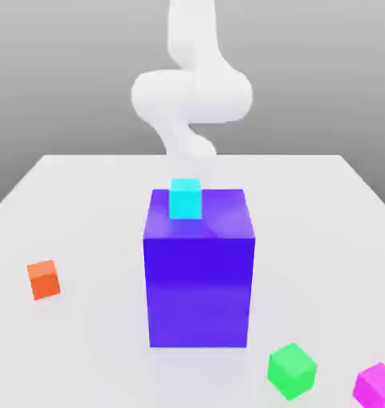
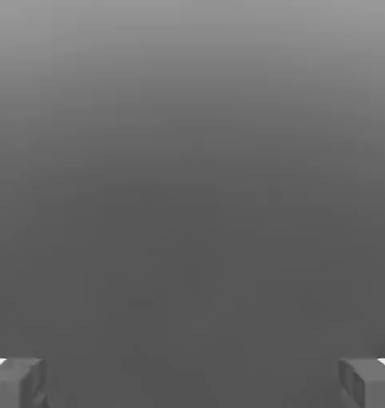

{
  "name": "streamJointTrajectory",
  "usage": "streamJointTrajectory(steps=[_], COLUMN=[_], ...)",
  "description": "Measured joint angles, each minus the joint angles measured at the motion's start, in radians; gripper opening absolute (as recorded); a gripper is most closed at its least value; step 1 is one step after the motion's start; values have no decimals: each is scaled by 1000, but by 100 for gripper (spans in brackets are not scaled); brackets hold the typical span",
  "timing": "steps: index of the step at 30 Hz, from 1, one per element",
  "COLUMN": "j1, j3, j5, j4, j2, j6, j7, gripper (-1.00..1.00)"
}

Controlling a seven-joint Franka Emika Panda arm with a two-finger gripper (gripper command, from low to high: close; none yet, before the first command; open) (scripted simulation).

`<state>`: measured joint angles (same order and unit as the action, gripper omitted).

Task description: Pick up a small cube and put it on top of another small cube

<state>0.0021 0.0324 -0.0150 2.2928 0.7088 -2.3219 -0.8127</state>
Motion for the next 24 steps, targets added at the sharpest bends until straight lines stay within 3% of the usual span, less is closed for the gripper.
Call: streamJointTrajectory(steps=[16, 24], j1=[40, 125], j3=[196, 231], j5=[-139, -208], j4=[-47, -70], j2=[-586, -875], j6=[-140, -210], j7=[-113, -169], gripper=[0, 0])
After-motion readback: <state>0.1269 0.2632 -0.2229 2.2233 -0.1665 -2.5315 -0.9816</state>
